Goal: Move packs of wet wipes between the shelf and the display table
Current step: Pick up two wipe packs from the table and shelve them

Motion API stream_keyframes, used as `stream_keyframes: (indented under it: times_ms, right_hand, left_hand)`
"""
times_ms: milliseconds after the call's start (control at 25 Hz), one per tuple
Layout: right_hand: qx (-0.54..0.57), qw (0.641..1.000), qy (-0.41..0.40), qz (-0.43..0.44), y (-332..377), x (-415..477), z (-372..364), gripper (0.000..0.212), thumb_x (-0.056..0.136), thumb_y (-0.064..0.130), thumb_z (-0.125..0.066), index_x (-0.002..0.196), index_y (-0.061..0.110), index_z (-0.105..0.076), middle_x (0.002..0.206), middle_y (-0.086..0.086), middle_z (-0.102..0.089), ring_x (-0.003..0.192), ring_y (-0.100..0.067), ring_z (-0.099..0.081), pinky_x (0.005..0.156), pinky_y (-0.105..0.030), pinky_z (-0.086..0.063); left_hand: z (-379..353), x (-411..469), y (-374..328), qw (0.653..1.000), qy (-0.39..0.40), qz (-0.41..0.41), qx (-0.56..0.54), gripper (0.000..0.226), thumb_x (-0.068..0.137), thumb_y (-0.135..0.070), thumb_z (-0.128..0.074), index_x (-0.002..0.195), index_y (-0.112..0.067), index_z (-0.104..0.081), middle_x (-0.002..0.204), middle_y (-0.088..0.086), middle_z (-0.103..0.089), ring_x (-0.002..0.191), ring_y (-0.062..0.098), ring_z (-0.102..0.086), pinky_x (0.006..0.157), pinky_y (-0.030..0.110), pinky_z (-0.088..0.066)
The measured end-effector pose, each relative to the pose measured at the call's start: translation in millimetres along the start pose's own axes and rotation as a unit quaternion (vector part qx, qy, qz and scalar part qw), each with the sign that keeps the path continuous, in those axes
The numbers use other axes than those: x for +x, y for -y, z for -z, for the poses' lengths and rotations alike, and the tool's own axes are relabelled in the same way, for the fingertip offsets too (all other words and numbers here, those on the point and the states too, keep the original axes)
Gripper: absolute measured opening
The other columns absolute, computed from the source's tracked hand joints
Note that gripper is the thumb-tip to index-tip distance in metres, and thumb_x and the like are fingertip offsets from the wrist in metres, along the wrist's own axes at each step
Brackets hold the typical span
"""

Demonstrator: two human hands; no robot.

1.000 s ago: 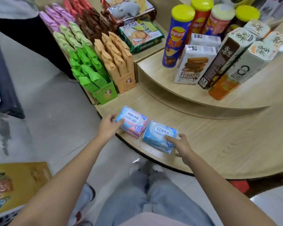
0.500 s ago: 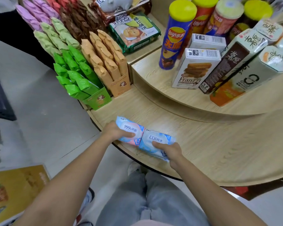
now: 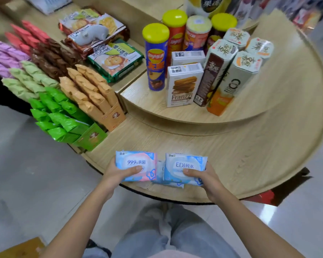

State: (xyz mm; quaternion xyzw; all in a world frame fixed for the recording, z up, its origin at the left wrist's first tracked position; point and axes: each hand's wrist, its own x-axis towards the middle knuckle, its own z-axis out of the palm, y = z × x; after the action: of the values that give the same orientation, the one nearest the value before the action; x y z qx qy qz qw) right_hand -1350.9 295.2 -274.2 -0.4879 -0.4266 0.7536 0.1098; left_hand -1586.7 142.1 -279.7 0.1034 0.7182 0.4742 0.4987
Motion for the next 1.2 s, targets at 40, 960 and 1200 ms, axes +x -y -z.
stream_keyframes:
  times_ms: [40,960,1200]
  right_hand:
    - [0.02,1.0,-0.016,0.013,-2,-12,7,0.051,0.059,0.013,-0.081,0.108,0.011,-0.064,0.104,-0.008,-0.074,0.095,-0.025,-0.071,0.074,-0.031,-0.056]
    - [0.447,0.616,-0.622,0.187,-297,-429,82,0.077,0.043,0.027,-0.08,0.114,0.007,-0.059,0.103,-0.013,-0.073,0.087,-0.027,-0.072,0.063,-0.03,-0.057]
    - [0.423,0.571,-0.676,0.194,-359,-547,147,0.073,0.05,0.03,-0.08,0.116,0.009,-0.059,0.11,-0.013,-0.071,0.1,-0.033,-0.068,0.085,-0.042,-0.052]
  left_hand:
    - [-4,-3,-5,1.0,0.022,-0.007,0.006,0.075,0.043,-0.027,-0.09,0.111,-0.011,-0.062,0.101,0.005,-0.075,0.09,0.021,-0.072,0.064,0.023,-0.056]
    - [-408,-256,86,0.66,0.651,-0.089,0.364,0.057,0.047,-0.025,-0.09,0.098,-0.017,-0.068,0.096,0.007,-0.075,0.089,0.024,-0.072,0.077,0.036,-0.059]
    - [-486,-371,175,0.622,0.677,-0.065,0.388,0.045,0.054,-0.018,-0.085,0.095,-0.022,-0.068,0.092,0.0,-0.076,0.086,0.019,-0.073,0.074,0.035,-0.059]
